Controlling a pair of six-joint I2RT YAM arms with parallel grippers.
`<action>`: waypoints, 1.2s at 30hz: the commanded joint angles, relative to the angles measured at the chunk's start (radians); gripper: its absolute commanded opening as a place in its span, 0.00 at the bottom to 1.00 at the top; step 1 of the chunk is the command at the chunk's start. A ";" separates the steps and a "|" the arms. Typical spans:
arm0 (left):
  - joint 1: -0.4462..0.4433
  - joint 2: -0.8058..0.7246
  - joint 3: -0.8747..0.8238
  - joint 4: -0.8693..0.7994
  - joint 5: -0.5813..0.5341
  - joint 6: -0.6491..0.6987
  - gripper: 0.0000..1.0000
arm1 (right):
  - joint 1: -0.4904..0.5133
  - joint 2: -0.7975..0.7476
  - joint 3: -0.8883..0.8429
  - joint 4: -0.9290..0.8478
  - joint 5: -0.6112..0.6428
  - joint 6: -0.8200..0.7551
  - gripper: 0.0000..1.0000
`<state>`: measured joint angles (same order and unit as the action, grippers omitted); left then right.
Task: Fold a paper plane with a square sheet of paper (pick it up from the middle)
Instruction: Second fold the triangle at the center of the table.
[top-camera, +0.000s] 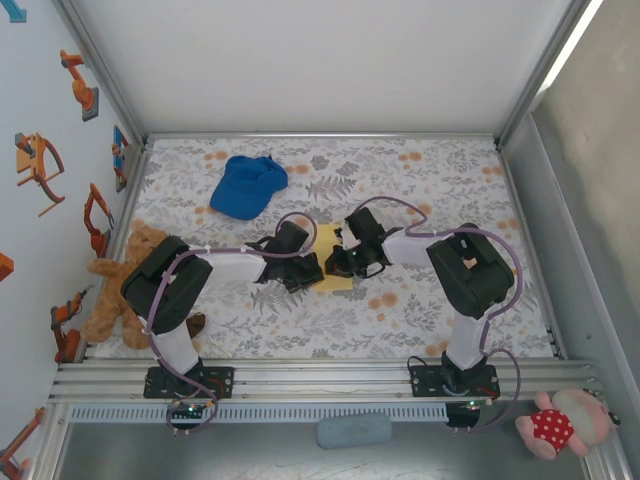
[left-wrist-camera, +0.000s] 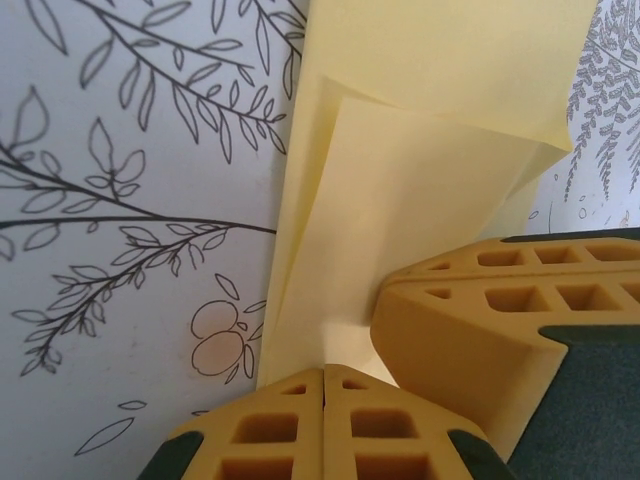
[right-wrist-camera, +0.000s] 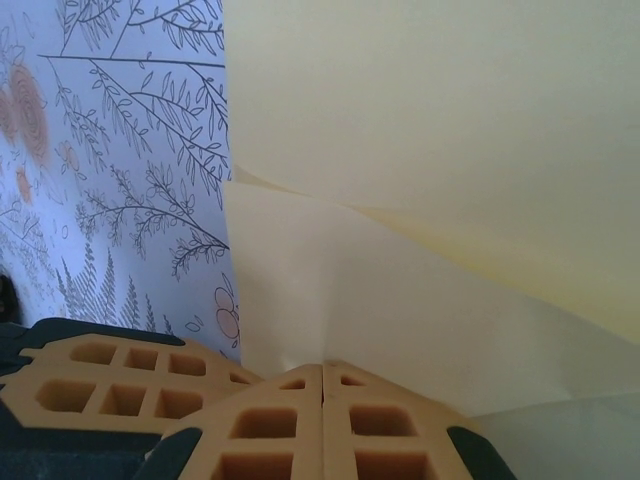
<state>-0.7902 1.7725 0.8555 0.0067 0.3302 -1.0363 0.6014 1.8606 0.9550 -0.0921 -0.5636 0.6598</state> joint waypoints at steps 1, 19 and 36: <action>0.001 0.018 -0.016 -0.173 -0.027 -0.007 0.00 | -0.046 0.029 0.005 -0.019 0.029 -0.050 0.00; -0.002 -0.005 0.057 -0.168 0.023 0.047 0.02 | -0.249 -0.048 0.019 0.020 0.051 -0.096 0.00; 0.046 0.024 0.146 -0.136 -0.029 0.071 0.20 | -0.202 -0.204 -0.187 0.174 -0.029 0.131 0.30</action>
<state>-0.7589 1.7706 0.9955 -0.1257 0.3111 -0.9756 0.3729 1.6714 0.7845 0.0357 -0.5766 0.7368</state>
